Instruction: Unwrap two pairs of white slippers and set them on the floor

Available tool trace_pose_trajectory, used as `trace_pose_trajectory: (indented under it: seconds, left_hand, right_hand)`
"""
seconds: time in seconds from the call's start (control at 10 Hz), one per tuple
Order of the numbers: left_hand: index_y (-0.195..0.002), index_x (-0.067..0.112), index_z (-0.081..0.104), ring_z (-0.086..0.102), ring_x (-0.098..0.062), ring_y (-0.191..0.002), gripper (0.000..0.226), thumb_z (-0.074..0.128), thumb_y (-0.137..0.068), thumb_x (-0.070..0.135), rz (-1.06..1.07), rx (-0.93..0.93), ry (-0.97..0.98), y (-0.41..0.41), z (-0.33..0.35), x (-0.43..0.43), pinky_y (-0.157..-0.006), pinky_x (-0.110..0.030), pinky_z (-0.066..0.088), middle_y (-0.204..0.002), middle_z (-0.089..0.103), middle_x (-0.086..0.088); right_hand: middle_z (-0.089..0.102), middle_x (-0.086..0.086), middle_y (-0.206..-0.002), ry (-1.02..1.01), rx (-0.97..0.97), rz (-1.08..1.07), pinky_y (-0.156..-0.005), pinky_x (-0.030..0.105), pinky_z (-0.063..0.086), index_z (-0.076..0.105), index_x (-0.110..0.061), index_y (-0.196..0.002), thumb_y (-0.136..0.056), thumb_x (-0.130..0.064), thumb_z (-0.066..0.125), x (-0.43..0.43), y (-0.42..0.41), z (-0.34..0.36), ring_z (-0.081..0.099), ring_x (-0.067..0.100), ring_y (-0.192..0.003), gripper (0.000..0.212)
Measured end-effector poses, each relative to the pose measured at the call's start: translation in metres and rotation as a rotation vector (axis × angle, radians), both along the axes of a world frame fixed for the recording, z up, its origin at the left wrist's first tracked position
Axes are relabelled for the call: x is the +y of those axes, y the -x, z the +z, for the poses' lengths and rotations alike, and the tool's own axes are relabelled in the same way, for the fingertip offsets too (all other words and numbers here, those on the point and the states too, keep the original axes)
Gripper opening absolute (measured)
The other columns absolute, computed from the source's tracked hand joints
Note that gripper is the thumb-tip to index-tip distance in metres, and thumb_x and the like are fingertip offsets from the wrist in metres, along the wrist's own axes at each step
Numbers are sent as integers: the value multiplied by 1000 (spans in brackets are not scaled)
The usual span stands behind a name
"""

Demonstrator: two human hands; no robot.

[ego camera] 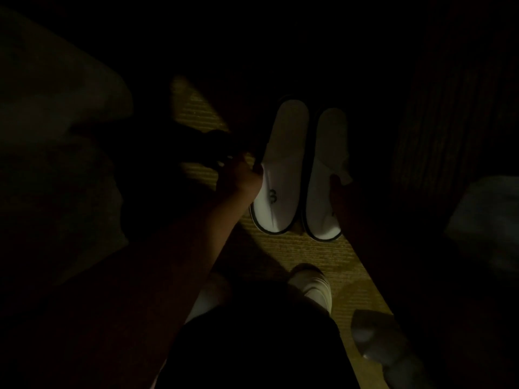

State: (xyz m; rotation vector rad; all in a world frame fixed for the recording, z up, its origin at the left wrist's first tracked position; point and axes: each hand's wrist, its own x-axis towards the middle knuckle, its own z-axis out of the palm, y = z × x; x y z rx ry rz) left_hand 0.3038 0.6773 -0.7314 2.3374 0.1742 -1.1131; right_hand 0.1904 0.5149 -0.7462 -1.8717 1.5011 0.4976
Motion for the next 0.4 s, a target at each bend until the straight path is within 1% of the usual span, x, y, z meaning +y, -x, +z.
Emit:
trace_pose_trajectory:
  seconds: [0.1, 0.2, 0.3, 0.4]
  left_hand:
    - [-139, 18, 40, 49, -30, -126, 49, 51, -93, 32, 39, -47, 42, -12, 41, 5, -92, -33, 41, -142, 48, -12]
    - [-128, 15, 52, 58, -24, -111, 37, 54, -92, 26, 115, -85, 153, -24, 95, 5, -84, -27, 44, -123, 61, -8]
    - [-122, 13, 58, 55, -11, -94, 31, 56, -92, 23, 237, -177, 296, -62, 158, -6, -69, -5, 43, -104, 61, 1]
    - [-118, 9, 60, 60, -18, -99, 28, 55, -93, 22, 305, -265, 464, -111, 237, -17, -83, -22, 49, -111, 65, -8]
  right_hand:
    - [51, 24, -137, 15, -43, 3, -104, 50, 40, 43, -1, -137, -95, -35, 50, 7, -19, 33, 50, 39, -124, 55]
    - [46, 17, -145, 36, -197, 13, -109, 45, 37, 40, -4, -142, -97, -27, 52, 22, -45, 85, 44, 31, -132, 52]
    - [54, 13, -135, 44, -425, -68, -98, 32, 43, 49, -6, -133, -97, -21, 53, 23, -92, 154, 52, 23, -120, 39]
    - [62, 13, -121, 126, -600, -59, -86, 24, 42, 57, -6, -125, -97, -19, 53, 15, -143, 240, 57, 21, -108, 31]
